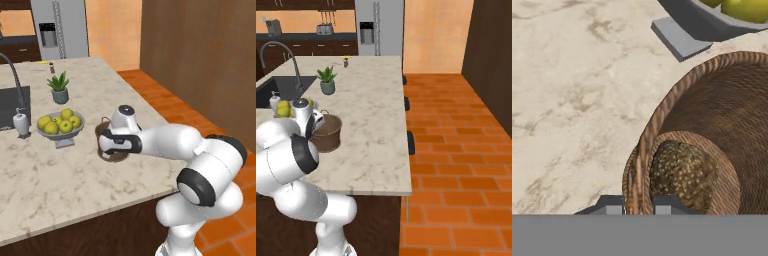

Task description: Open the cabinet, pick up the bread from the cabinet and place it in the basket. Then move the basket to the dining counter.

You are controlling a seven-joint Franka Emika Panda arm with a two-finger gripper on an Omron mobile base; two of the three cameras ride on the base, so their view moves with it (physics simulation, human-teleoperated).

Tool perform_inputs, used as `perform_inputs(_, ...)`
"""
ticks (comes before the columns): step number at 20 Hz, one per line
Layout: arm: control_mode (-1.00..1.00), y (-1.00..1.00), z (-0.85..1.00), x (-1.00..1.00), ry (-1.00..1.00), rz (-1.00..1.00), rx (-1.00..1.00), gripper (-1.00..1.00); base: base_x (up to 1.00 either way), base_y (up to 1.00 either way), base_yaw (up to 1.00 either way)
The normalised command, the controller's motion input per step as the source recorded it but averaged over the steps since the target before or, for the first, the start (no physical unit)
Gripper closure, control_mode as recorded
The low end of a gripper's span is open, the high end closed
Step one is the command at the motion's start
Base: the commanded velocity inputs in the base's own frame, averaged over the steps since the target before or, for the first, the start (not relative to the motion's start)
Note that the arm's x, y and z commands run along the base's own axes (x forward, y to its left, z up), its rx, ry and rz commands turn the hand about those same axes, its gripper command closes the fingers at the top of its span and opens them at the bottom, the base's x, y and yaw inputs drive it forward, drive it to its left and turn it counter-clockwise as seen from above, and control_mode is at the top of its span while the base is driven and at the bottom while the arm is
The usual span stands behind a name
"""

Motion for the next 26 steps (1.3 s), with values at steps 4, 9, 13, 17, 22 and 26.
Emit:
perform_inputs(4,-1.0,-0.05,-0.59,0.03,0.03,0.0,-0.03,1.0,0.0,0.0,0.0)
perform_inputs(9,-1.0,-0.01,-0.49,-0.01,0.0,0.0,0.0,1.0,0.0,0.0,0.0)
perform_inputs(13,-1.0,0.0,-0.3,0.25,0.0,0.0,0.0,1.0,0.0,0.0,0.0)
perform_inputs(17,-1.0,0.0,-0.44,0.02,0.0,0.0,0.0,1.0,0.0,0.0,0.0)
perform_inputs(22,-1.0,-0.14,-0.1,-0.15,0.01,0.0,0.0,-1.0,0.0,0.0,0.0)
perform_inputs(26,-1.0,-0.29,0.66,-0.52,0.0,-0.01,0.0,-1.0,0.0,0.0,0.0)
